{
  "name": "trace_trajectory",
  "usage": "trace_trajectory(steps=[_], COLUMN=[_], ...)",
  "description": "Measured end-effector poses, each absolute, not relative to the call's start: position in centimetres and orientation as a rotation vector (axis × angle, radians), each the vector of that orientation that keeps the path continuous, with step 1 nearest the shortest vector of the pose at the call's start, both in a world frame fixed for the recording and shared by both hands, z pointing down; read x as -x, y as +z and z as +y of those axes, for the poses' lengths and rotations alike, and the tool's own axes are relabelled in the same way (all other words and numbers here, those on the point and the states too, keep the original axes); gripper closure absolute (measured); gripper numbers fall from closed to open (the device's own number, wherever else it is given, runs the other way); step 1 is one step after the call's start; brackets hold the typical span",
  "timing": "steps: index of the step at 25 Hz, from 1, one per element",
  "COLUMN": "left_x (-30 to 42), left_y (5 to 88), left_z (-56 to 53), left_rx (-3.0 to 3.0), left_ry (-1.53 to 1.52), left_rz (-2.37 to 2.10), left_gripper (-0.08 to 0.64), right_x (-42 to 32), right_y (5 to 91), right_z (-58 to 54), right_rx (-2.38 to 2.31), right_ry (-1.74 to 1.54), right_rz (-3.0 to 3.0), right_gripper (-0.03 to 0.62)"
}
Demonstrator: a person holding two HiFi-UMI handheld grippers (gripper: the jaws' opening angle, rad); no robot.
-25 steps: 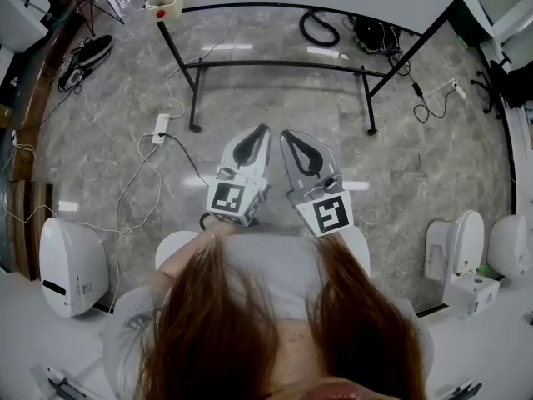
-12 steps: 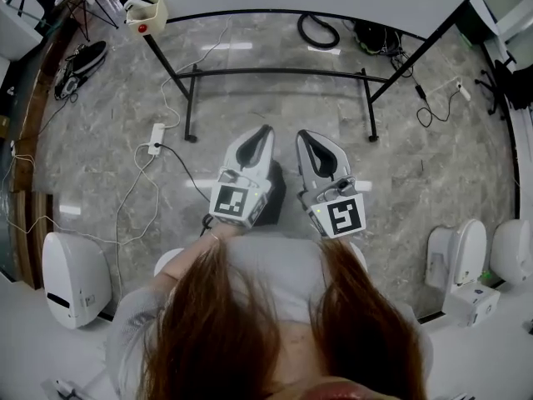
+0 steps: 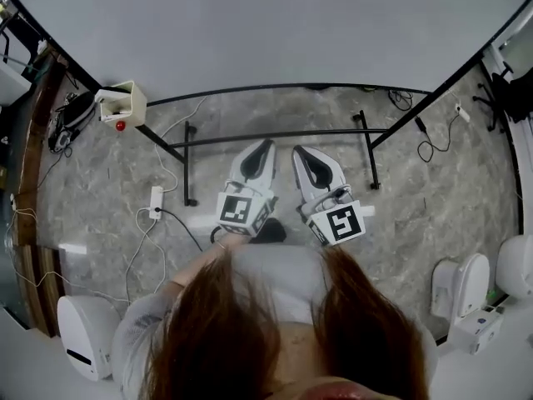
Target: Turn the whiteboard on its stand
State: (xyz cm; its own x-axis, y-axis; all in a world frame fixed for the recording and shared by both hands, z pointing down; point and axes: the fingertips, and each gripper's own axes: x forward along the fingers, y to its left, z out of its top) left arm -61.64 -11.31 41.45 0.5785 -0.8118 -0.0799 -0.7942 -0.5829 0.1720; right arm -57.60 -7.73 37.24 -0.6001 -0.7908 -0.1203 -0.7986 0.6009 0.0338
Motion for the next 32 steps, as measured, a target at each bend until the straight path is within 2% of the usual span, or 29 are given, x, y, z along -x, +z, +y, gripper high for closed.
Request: trace_trajectory(steps=[5, 12, 18, 24, 32], left_x=[60.4, 57.9, 55.5, 49.9, 36.1], left_y=[40.4, 41.3, 40.8, 41.0, 40.4], left_z=[-17.6, -19.8, -22.0, -24.0, -26.1], left_rx=[-2.686, -2.690, -2.712, -2.717, -2.664], left_ry=[-0.243, -0.207, -0.227, -0.212, -0.309], left_rz=[-1.325, -1.239, -1.226, -1.240, -1.367], left_gripper=[0.546, 0.548, 0.554, 0.556, 0.558], right_x=[56.7, 56.1, 54.8, 48.4, 34.1], right_y=[34.9, 35.1, 32.0, 33.8, 34.8], right_z=[-13.8, -17.4, -19.4, -20.7, -22.2], right_rx=[1.393, 1.382, 1.308, 1.320, 1.223], right_ry=[0.159, 0.074, -0.014, 0.242, 0.205], right_rz=[2.673, 2.671, 2.546, 2.702, 2.775], right_gripper=[0.597, 0.598, 0.598, 0.598, 0.598])
